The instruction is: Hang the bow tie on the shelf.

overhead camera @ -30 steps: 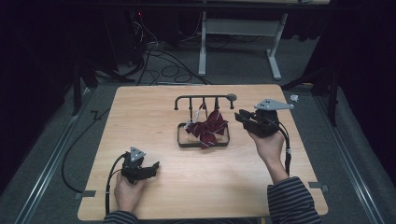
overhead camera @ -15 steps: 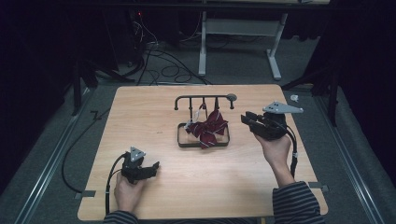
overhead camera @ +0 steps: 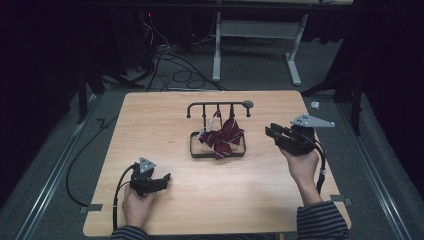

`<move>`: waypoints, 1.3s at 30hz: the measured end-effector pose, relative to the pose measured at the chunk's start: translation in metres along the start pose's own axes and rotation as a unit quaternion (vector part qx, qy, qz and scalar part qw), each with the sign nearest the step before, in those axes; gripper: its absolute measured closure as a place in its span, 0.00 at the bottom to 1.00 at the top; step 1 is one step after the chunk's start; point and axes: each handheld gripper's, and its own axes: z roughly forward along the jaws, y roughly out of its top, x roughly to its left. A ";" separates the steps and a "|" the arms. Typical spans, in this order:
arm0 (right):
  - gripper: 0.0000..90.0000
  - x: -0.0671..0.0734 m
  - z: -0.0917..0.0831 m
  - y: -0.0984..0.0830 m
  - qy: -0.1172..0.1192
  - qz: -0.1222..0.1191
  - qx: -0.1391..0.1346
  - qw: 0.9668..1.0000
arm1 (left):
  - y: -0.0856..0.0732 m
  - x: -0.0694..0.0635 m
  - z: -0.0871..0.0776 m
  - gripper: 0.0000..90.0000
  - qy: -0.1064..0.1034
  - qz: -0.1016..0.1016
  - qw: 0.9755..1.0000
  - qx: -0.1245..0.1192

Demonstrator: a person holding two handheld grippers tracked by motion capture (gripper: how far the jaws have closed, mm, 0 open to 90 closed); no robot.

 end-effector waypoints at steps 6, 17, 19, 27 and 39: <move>0.80 -0.005 -0.004 -0.009 -0.003 0.010 -0.001 1.000 | 0.000 0.000 0.000 0.25 0.000 0.000 1.000 0.000; 0.79 -0.013 -0.011 -0.024 -0.008 0.027 -0.001 1.000 | 0.000 0.000 0.000 0.25 0.000 0.000 1.000 0.000; 0.79 -0.014 -0.012 -0.027 -0.009 0.031 0.000 0.999 | 0.000 0.000 0.000 0.25 0.000 0.000 1.000 0.000; 0.79 -0.019 -0.014 -0.039 -0.011 0.045 0.005 0.999 | 0.000 0.000 0.000 0.25 0.000 0.000 1.000 0.000; 0.79 -0.023 -0.014 -0.055 -0.010 0.064 0.011 0.998 | 0.000 0.000 0.000 0.25 0.000 0.000 1.000 0.000</move>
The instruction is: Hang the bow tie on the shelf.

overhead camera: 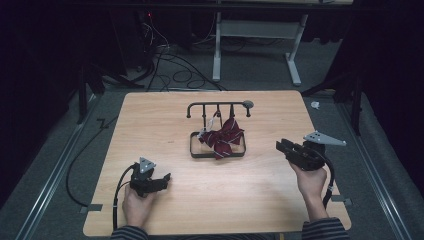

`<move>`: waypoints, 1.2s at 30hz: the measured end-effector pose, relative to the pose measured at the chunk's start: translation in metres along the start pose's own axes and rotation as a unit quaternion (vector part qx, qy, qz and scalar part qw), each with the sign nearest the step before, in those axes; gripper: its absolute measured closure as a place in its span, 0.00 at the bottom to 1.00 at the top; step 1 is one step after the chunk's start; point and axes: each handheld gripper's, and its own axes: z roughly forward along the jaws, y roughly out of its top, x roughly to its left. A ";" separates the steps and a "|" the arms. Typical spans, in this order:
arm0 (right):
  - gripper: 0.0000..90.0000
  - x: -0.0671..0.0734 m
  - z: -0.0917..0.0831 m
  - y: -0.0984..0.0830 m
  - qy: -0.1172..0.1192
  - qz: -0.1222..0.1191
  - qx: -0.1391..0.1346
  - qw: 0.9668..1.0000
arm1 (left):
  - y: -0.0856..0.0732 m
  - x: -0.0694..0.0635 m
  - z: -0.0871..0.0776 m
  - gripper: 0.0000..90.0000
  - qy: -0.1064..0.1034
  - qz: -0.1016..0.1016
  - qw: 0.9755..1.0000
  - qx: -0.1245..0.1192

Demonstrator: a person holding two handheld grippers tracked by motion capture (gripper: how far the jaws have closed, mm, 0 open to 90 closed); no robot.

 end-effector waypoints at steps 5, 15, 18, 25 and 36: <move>0.79 -0.001 0.001 -0.005 0.001 0.004 0.002 1.000 | 0.000 0.000 0.000 0.25 0.000 0.000 1.000 0.000; 0.78 -0.002 0.008 -0.019 0.006 0.015 0.014 1.000 | 0.000 0.000 0.000 0.25 0.000 0.000 1.000 0.000; 0.78 -0.003 0.011 -0.024 0.007 0.020 0.019 1.000 | 0.000 0.000 0.000 0.25 0.000 0.000 1.000 0.000; 0.78 -0.004 0.014 -0.032 0.008 0.028 0.024 0.999 | 0.000 0.000 0.000 0.25 0.000 0.000 1.000 0.000; 0.78 -0.006 0.024 -0.047 0.004 0.042 0.036 0.998 | 0.000 0.000 0.000 0.25 0.000 0.000 1.000 0.000</move>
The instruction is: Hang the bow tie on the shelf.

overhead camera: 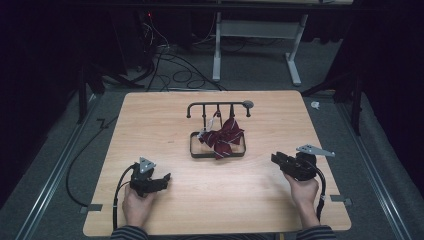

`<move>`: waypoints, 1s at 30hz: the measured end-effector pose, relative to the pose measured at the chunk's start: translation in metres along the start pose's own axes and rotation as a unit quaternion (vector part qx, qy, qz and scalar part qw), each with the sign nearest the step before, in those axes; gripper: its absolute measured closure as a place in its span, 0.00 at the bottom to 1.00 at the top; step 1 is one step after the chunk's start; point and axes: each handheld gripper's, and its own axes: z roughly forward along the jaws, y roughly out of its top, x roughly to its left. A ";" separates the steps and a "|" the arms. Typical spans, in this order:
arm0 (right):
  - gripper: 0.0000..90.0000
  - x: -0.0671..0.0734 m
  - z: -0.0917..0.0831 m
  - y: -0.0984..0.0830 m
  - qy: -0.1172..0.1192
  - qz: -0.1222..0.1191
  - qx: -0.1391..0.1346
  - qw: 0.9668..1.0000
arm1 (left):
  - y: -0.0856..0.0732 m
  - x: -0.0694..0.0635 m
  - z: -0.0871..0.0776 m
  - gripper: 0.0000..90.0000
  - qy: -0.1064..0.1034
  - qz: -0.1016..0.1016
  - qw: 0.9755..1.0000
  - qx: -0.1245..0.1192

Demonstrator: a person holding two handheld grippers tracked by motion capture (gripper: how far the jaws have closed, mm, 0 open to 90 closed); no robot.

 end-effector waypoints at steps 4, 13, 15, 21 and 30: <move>0.78 0.000 0.004 -0.004 -0.001 0.002 0.005 1.000 | 0.000 0.000 0.000 0.25 0.000 0.000 1.000 0.000; 0.78 0.002 0.014 -0.011 -0.001 0.003 0.018 1.000 | 0.000 0.000 0.000 0.25 0.000 0.000 1.000 0.000; 0.78 0.002 0.016 -0.013 -0.001 0.003 0.023 1.000 | 0.000 0.000 0.000 0.25 0.000 0.000 1.000 0.000; 0.78 0.004 0.022 -0.017 -0.004 -0.001 0.032 0.999 | 0.000 0.000 0.000 0.25 0.000 0.000 1.000 0.000; 0.76 0.006 0.030 -0.023 -0.019 -0.017 0.040 0.999 | 0.000 0.000 0.000 0.25 0.000 0.000 1.000 0.000</move>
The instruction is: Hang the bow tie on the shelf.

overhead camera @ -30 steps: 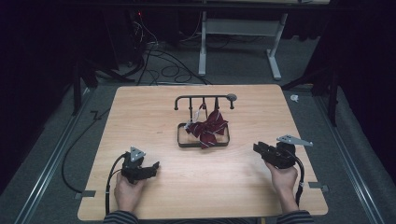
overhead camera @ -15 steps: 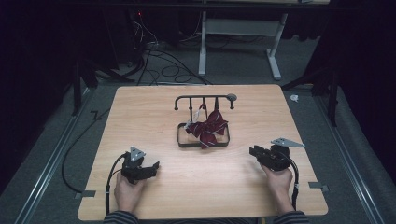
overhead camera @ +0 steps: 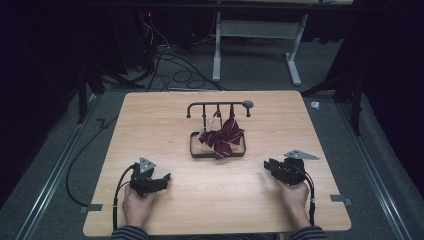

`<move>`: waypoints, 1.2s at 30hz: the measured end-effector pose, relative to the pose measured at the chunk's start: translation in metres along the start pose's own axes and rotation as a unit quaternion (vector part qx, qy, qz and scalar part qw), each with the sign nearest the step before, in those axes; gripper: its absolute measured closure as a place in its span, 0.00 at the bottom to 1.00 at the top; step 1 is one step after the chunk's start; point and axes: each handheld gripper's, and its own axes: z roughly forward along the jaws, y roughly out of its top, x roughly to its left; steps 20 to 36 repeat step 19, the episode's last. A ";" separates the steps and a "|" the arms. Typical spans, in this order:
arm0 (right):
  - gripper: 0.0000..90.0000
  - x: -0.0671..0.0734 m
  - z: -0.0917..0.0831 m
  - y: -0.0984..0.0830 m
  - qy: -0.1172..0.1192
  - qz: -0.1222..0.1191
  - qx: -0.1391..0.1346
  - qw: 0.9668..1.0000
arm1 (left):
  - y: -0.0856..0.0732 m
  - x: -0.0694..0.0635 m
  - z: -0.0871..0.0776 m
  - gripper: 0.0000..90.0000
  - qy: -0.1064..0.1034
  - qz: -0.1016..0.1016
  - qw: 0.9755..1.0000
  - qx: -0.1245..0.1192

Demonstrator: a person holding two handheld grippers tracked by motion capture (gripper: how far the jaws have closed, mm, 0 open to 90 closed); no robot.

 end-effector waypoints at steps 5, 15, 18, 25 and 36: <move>0.75 0.005 0.007 -0.004 -0.022 -0.027 0.018 0.999 | 0.000 0.000 0.000 0.25 0.000 0.000 1.000 0.000; 0.69 0.019 0.017 -0.012 -0.074 -0.097 0.039 0.992 | 0.000 0.000 0.000 0.25 0.000 0.000 1.000 0.000; 0.66 0.018 0.017 -0.011 -0.070 -0.090 0.040 0.993 | 0.000 0.000 0.000 0.25 0.000 0.000 1.000 0.000; 0.66 0.018 0.017 -0.011 -0.069 -0.090 0.041 0.993 | 0.000 0.000 0.000 0.25 0.000 0.000 1.000 0.000; 0.66 0.018 0.017 -0.011 -0.069 -0.090 0.041 0.993 | 0.000 0.000 0.000 0.25 0.000 0.000 1.000 0.000</move>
